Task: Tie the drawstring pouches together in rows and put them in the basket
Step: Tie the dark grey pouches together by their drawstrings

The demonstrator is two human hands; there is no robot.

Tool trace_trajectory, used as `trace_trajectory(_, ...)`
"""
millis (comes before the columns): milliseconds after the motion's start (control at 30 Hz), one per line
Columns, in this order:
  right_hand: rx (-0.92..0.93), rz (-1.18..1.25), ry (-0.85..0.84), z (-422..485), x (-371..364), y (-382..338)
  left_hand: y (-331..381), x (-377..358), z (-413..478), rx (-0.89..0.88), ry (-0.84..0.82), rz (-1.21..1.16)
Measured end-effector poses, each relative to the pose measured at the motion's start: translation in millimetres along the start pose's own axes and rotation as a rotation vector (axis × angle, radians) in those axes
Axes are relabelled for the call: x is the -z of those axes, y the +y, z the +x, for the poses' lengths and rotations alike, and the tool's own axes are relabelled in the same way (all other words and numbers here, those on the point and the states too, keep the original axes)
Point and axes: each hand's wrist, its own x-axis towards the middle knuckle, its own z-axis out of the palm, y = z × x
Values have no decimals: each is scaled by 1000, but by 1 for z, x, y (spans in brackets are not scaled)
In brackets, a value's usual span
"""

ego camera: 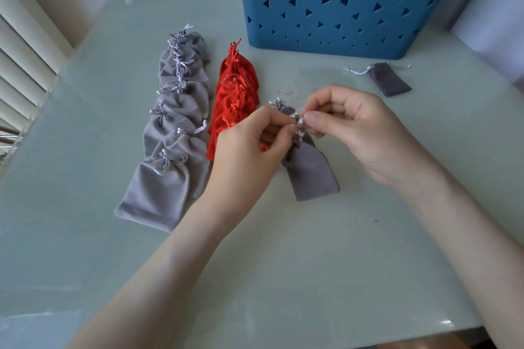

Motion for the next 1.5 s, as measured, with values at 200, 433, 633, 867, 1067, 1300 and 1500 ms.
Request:
trace_trajectory(200,2,-55,-54,-1,-1,-1,2,0,0,36,8,-16)
trace_trajectory(433,115,-206,38,-4,-8,-1,2,3,3,208,-61,-160)
trace_trajectory(633,42,-126,21,-3,-8,0,-1,-2,1,134,51,-50)
trace_trajectory(867,-81,64,-6,-2,-10,2,2,0,0,35,58,36)
trace_trajectory(1067,-183,84,-40,-2,-13,3,4,-1,-2,-51,93,125)
trace_trajectory(1300,-161,-34,-16,-2,-15,4,1,-2,-2,-93,110,220)
trace_trajectory(1500,-34,-481,73,-5,-15,5,0,-3,-1,28,21,181)
